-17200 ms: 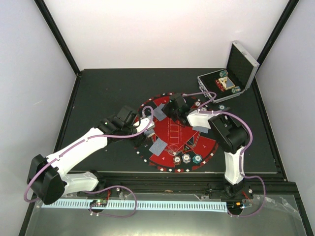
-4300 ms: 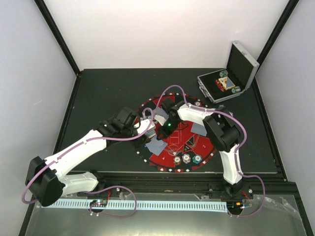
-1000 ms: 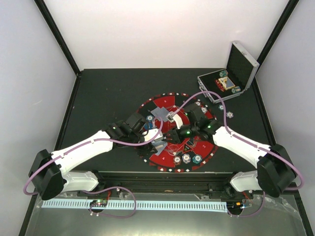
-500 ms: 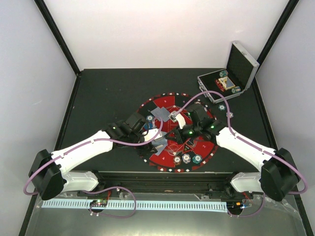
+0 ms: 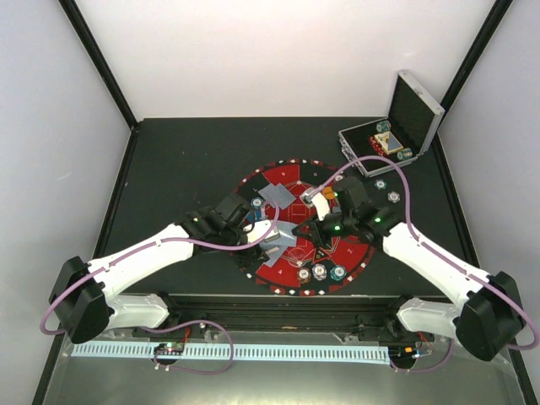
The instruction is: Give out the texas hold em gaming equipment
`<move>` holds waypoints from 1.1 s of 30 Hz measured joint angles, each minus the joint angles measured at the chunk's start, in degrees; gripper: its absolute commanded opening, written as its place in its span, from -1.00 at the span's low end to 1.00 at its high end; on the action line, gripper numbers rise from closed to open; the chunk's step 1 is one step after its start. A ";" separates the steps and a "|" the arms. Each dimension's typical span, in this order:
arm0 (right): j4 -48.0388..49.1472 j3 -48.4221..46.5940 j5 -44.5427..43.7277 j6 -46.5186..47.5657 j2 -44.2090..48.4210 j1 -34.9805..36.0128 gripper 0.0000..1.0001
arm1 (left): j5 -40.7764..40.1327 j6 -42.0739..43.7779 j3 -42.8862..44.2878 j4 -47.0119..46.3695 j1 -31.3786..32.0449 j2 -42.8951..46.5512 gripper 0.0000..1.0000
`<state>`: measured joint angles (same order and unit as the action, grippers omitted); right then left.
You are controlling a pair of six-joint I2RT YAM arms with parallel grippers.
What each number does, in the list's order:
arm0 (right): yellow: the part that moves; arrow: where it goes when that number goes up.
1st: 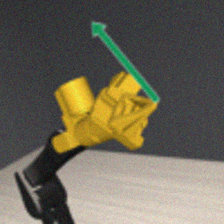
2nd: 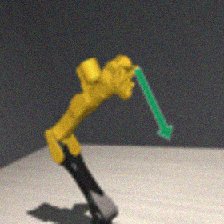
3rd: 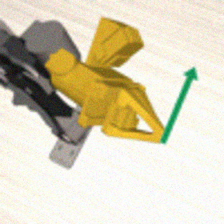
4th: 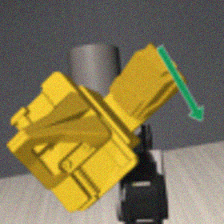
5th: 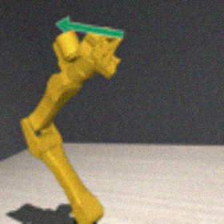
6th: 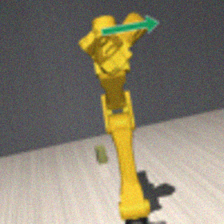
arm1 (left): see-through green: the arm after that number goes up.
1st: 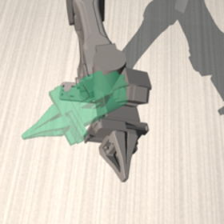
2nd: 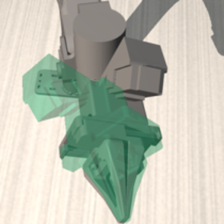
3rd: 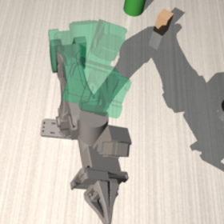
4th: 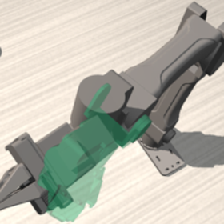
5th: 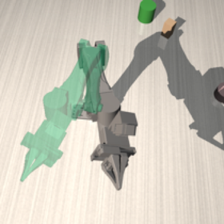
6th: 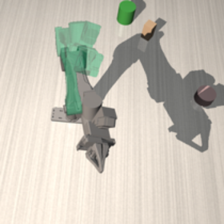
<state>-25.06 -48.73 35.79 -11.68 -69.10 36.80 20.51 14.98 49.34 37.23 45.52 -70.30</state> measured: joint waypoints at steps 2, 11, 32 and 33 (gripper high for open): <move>-1.44 0.00 -0.98 0.31 1.97 -1.31 -0.98 | -0.31 0.00 0.00 0.00 0.00 0.00 -0.21; 0.83 3.06 -6.05 -4.66 6.08 -6.97 -0.98 | -2.56 -0.28 0.00 0.00 -0.26 0.00 -0.21; 22.47 -5.79 -21.64 -28.63 -21.79 -7.19 -0.98 | -4.68 -0.52 0.02 0.46 -4.22 0.70 -0.21; 22.99 -5.77 -22.05 -29.29 -21.81 -7.28 -0.98 | -4.68 -0.52 0.02 0.46 -4.22 0.74 -0.21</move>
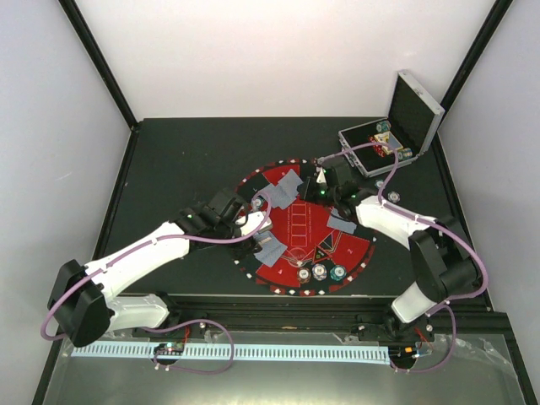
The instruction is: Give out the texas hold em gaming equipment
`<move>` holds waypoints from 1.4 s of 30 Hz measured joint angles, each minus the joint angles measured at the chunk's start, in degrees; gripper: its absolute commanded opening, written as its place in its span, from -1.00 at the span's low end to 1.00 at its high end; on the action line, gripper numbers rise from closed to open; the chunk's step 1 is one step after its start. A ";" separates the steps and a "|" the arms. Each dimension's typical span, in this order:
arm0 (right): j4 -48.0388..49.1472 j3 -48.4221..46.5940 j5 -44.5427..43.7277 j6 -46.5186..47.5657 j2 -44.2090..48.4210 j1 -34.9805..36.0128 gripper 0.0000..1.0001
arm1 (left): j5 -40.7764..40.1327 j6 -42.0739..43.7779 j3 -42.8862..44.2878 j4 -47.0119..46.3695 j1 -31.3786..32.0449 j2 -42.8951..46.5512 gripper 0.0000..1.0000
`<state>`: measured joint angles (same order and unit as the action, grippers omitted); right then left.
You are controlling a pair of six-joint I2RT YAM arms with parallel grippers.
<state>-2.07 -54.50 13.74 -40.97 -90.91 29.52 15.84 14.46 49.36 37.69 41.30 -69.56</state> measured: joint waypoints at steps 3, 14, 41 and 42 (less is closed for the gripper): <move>2.25 1.49 -1.53 -2.16 0.13 -0.11 -0.98 | 0.02 0.00 0.00 0.00 0.00 0.15 -0.21; -6.10 4.31 -15.80 8.15 3.52 -0.09 -0.98 | 0.04 0.00 0.00 -0.02 0.00 0.20 -0.21; -34.12 -18.12 -47.25 28.52 -16.50 14.19 -0.98 | 0.09 0.00 0.00 -0.20 0.00 1.81 -0.21; -34.71 -18.34 -47.21 28.70 -16.96 15.13 -0.98 | 0.09 0.00 0.00 -0.20 0.00 1.81 -0.21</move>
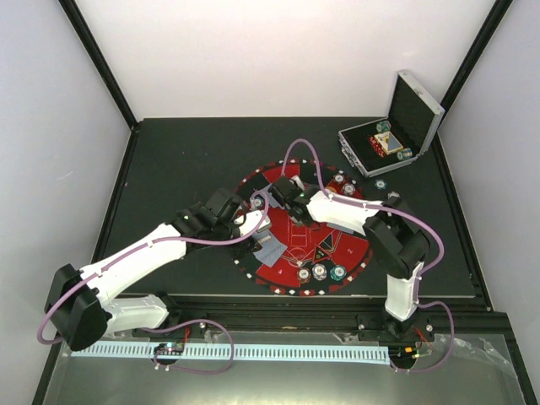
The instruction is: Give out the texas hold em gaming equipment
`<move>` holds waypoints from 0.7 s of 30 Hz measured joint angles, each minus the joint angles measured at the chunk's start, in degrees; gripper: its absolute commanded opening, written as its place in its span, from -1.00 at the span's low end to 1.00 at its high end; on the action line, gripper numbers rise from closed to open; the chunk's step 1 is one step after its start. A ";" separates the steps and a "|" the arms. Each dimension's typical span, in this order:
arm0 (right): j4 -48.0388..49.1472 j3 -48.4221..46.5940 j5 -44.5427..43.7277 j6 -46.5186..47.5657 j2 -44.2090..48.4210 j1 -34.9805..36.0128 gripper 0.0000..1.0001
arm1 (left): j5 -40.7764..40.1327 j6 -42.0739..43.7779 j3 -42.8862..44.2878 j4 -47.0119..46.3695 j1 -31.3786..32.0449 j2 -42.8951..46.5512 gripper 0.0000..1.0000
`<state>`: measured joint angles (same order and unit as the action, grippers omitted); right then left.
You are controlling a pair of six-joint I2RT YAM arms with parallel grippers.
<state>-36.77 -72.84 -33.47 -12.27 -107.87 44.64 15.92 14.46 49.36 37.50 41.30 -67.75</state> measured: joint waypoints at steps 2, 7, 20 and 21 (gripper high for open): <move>-1.01 -0.11 0.35 0.04 -0.72 1.25 -0.98 | 0.00 0.00 0.00 -0.02 0.00 0.00 -0.21; -3.89 -0.11 3.93 -0.35 -1.57 3.67 -0.98 | 0.00 0.00 -0.02 -0.04 0.00 0.00 -0.21; -7.02 -4.09 14.25 -0.07 -2.56 8.90 -0.98 | 0.00 0.00 -0.04 0.13 0.00 0.15 -0.21; -7.04 -4.22 14.56 0.39 -2.80 8.98 -0.98 | -0.02 0.00 -0.07 0.26 -0.07 0.28 -0.21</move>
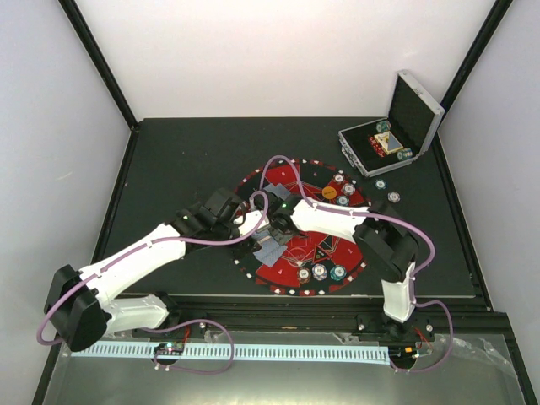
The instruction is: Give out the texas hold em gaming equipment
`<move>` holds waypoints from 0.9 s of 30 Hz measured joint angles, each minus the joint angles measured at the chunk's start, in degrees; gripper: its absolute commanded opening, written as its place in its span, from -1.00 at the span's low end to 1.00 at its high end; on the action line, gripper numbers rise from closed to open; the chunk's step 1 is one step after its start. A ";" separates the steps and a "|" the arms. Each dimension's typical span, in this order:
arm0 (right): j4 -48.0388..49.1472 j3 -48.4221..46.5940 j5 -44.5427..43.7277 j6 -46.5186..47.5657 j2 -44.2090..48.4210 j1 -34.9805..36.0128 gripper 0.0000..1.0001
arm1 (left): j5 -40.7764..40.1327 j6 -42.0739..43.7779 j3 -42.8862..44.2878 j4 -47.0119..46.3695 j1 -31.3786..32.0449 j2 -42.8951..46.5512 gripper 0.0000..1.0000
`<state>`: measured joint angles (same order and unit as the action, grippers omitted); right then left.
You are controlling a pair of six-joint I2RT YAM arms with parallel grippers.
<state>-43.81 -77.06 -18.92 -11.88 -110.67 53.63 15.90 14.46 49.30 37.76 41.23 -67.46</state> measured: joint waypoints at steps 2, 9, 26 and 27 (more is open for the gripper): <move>-0.07 -0.02 0.28 1.03 -0.39 0.04 -0.98 | -0.02 0.00 -0.04 0.11 -0.04 0.02 -0.21; 0.35 0.00 0.57 6.10 -1.01 0.26 -0.98 | 0.00 0.02 -0.09 0.79 -0.17 0.02 -0.21; 3.15 0.04 1.55 15.61 -2.91 0.35 -0.83 | -0.04 -0.13 -0.46 1.88 -0.35 0.02 -0.21; 3.15 0.04 1.53 15.58 -2.91 0.35 -0.81 | -0.04 -0.13 -0.46 1.86 -0.35 0.02 -0.20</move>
<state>-40.66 -77.01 -17.39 3.70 -113.58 53.98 15.86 14.33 48.84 39.62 40.88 -67.44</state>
